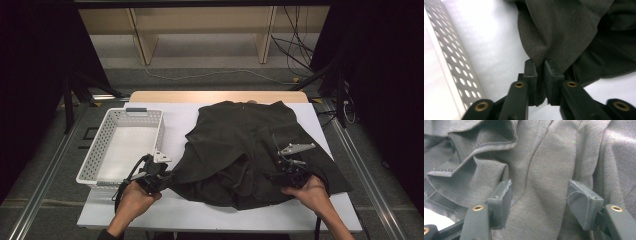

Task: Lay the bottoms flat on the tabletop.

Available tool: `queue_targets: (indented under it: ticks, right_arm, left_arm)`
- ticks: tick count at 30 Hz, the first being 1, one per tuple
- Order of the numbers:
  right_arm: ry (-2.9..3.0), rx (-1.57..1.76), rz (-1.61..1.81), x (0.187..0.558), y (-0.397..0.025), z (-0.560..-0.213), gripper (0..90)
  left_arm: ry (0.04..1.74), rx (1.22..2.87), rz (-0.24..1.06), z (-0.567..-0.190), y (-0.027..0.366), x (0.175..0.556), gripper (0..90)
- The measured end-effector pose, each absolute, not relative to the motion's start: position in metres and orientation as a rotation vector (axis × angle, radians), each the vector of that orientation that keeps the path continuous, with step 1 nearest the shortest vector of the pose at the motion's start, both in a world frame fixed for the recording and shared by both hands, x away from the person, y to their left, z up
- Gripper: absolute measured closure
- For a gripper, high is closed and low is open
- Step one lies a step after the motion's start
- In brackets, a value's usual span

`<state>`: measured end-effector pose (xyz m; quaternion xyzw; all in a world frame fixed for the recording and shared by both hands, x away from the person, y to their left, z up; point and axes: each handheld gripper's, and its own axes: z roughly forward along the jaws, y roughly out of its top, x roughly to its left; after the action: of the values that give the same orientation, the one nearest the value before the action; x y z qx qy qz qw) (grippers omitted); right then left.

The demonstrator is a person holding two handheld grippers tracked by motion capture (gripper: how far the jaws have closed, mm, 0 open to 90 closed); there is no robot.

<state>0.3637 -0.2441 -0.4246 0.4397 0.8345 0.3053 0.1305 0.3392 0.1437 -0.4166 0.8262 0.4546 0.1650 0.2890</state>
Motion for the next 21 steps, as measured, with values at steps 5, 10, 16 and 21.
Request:
queue_targets:
  ticks: [5, 10, 16, 21]
  right_arm:
    - [2.426, 1.271, 0.887, 0.365, -0.240, -0.425, 38.3]
    - [2.438, 1.260, 0.884, 0.364, -0.234, -0.425, 38.3]
    - [2.448, 1.260, 0.872, 0.366, -0.235, -0.427, 38.3]
    - [2.446, 1.259, 0.883, 0.365, -0.238, -0.427, 38.3]
  left_arm:
    - [1.103, 2.227, 0.507, -0.407, 0.108, 0.338, 56.6]
    - [1.062, 2.250, 0.455, -0.420, 0.066, 0.355, 42.8]
    - [1.114, 2.291, 0.352, -0.445, 0.032, 0.379, 40.5]
    - [1.118, 2.327, 0.286, -0.466, 0.040, 0.386, 77.3]
